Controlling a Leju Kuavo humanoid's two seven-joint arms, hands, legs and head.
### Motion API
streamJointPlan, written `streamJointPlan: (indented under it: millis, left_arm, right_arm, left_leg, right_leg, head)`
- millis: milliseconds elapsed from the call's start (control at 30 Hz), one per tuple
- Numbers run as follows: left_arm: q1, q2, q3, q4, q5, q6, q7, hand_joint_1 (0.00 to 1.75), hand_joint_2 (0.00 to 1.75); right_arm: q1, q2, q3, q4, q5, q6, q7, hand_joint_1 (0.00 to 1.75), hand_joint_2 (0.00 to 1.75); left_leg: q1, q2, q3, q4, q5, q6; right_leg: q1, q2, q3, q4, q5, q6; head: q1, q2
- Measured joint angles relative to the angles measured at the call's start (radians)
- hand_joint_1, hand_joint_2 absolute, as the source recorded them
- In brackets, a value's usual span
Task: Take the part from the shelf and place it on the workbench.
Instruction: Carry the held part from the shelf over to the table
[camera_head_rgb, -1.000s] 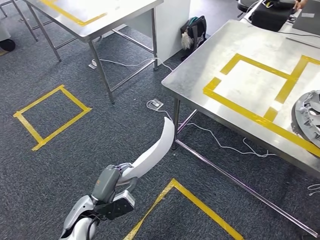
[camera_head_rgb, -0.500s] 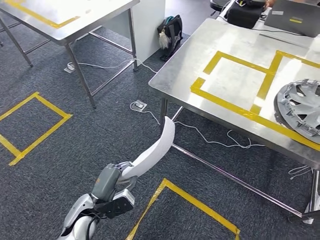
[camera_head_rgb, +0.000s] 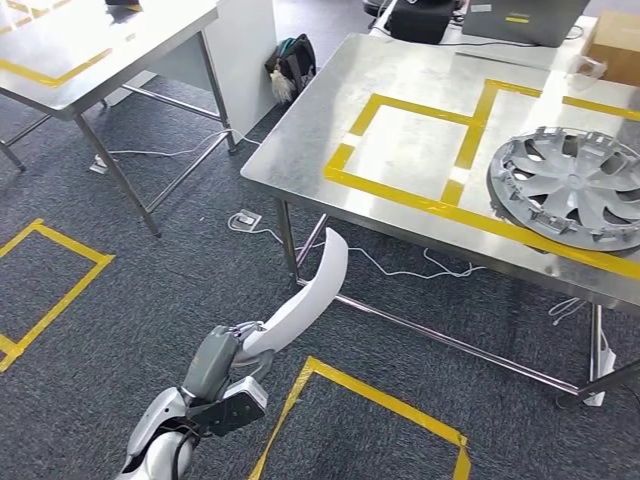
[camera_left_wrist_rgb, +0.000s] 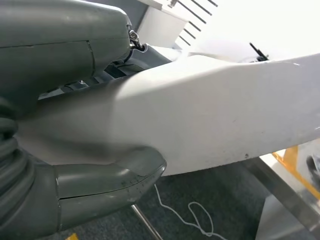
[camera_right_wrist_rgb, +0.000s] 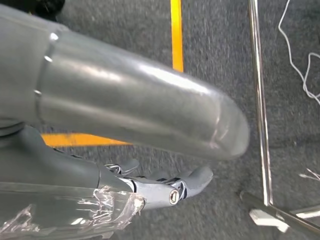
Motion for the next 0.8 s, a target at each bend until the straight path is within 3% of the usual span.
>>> streamJointPlan:
  millis: [33,67,100,133,200,267,333,367,433,467,533,567,600,633,733,800]
  left_arm:
    - [0.001,0.001,0.0,0.0,0.001,0.0,0.0,1.75,1.75]
    - [0.001,0.002,0.001,0.0,0.002,0.0,0.0,1.75,1.75]
    - [0.001,0.003,0.001,0.0,0.004,0.0,0.0,1.75,1.75]
    - [0.0,0.003,0.001,0.0,0.005,0.001,0.0,1.75,1.75]
    - [-0.003,0.003,0.001,-0.002,0.007,0.003,-0.002,1.75,1.75]
    - [-0.008,0.002,0.0,-0.006,0.008,0.008,-0.004,1.75,1.75]
    - [-0.013,0.001,0.0,-0.009,0.009,0.011,-0.006,1.75,1.75]
    - [-0.014,0.0,0.0,-0.011,0.01,0.011,-0.006,1.75,1.75]
    - [-0.017,-0.004,0.0,-0.013,0.01,0.012,-0.008,1.75,1.75]
    - [-0.018,-0.005,0.0,-0.014,0.011,0.012,-0.009,1.75,1.75]
    - [-0.017,-0.004,0.0,-0.015,0.011,0.013,-0.01,1.75,1.75]
    - [-0.017,-0.004,0.0,-0.015,0.011,0.013,-0.01,1.75,1.75]
    - [-0.017,-0.004,0.0,-0.015,0.011,0.013,-0.01,1.75,1.75]
    - [-0.017,-0.004,0.0,-0.015,0.011,0.013,-0.01,1.75,1.75]
    - [-0.018,-0.004,0.0,-0.016,0.011,0.013,-0.01,1.75,1.75]
    - [-0.02,-0.004,0.0,-0.017,0.011,0.014,-0.011,1.75,1.75]
  right_arm:
    - [-0.002,0.0,-0.003,0.004,0.006,0.0,0.0,0.0,0.0]
    - [-0.003,0.0,-0.007,0.009,0.012,0.0,0.0,0.0,0.0]
    - [-0.003,-0.001,-0.011,0.012,0.018,0.0,0.0,0.0,0.0]
    - [-0.004,-0.001,-0.016,0.015,0.024,0.0,0.0,0.0,0.0]
    - [-0.006,-0.002,-0.022,0.02,0.038,0.001,0.0,0.0,0.0]
    - [-0.01,-0.002,-0.026,0.024,0.049,0.004,0.0,0.0,0.0]
    - [-0.012,-0.002,-0.031,0.027,0.057,0.006,0.0,0.0,0.0]
    - [-0.011,-0.003,-0.034,0.028,0.058,0.006,0.0,0.0,0.0]
    - [-0.013,-0.005,-0.041,0.03,0.06,0.006,0.0,0.0,0.0]
    - [-0.014,-0.005,-0.042,0.031,0.06,0.006,0.0,0.0,0.0]
    - [-0.018,-0.006,-0.044,0.033,0.06,0.006,0.0,0.0,0.0]
    - [-0.018,-0.006,-0.044,0.034,0.06,0.006,0.0,0.0,0.0]
    - [-0.018,-0.007,-0.044,0.035,0.061,0.006,0.0,0.0,0.0]
    - [-0.017,-0.008,-0.045,0.036,0.061,0.006,0.0,0.0,0.0]
    - [-0.019,-0.009,-0.045,0.039,0.061,0.006,0.0,0.0,0.0]
    - [-0.021,-0.009,-0.046,0.042,0.061,0.007,0.0,0.0,0.0]
  left_leg:
    - [0.0,-0.005,-0.028,0.059,-0.022,0.0]
    - [-0.001,-0.008,-0.043,0.091,-0.026,0.001]
    - [-0.001,-0.01,-0.041,0.084,-0.01,0.003]
    - [-0.001,-0.014,-0.019,0.04,0.021,0.007]
    - [0.0,-0.047,0.049,-0.096,0.084,0.018]
    - [0.001,-0.077,0.089,-0.181,0.105,0.025]
    - [0.001,-0.071,0.093,-0.197,0.103,0.032]
    - [0.001,-0.062,0.094,-0.201,0.105,0.037]
    - [0.006,-0.042,0.097,-0.208,0.109,0.047]
    - [0.006,-0.032,0.097,-0.209,0.11,0.05]
    - [0.006,-0.009,0.096,-0.209,0.109,0.051]
    - [0.005,0.003,0.096,-0.208,0.108,0.051]
    - [0.006,0.014,0.096,-0.208,0.108,0.05]
    - [0.007,0.024,0.097,-0.208,0.107,0.049]
    - [0.004,0.047,0.102,-0.204,0.102,0.034]
    - [0.0,0.059,0.104,-0.202,0.102,0.02]
  right_leg:
    - [0.001,0.011,-0.002,0.0,0.002,-0.002]
    - [0.002,0.022,-0.004,0.0,0.003,-0.002]
    - [0.002,0.034,-0.004,0.0,0.004,-0.002]
    - [0.003,0.046,-0.004,0.001,0.004,-0.001]
    - [0.003,0.067,-0.006,0.002,0.005,0.003]
    - [0.002,0.084,-0.015,0.005,0.007,0.012]
    - [-0.001,0.1,-0.026,0.002,0.01,0.025]
    - [-0.002,0.095,-0.03,0.004,0.008,0.031]
    - [-0.001,0.053,-0.057,0.054,-0.025,0.041]
    - [-0.001,0.025,-0.082,0.11,-0.057,0.044]
    - [-0.005,-0.003,-0.146,0.243,-0.12,0.053]
    - [-0.007,-0.007,-0.164,0.282,-0.131,0.057]
    - [-0.008,-0.01,-0.163,0.283,-0.122,0.06]
    - [-0.01,-0.014,-0.142,0.246,-0.097,0.063]
    - [-0.012,-0.054,-0.034,0.049,-0.014,0.064]
    - [-0.009,-0.062,-0.014,0.004,-0.003,0.052]
  head:
    - [0.0,0.0]
    - [0.0,0.0]
    - [0.0,0.0]
    - [0.0,0.0]
    - [0.0,0.0]
    - [0.001,0.0]
    - [0.001,0.0]
    - [0.0,0.0]
    - [0.008,0.0]
    - [0.012,0.0]
    - [0.017,0.0]
    - [0.017,0.0]
    - [0.017,0.0]
    - [0.017,0.0]
    - [0.017,0.0]
    - [0.013,0.0]
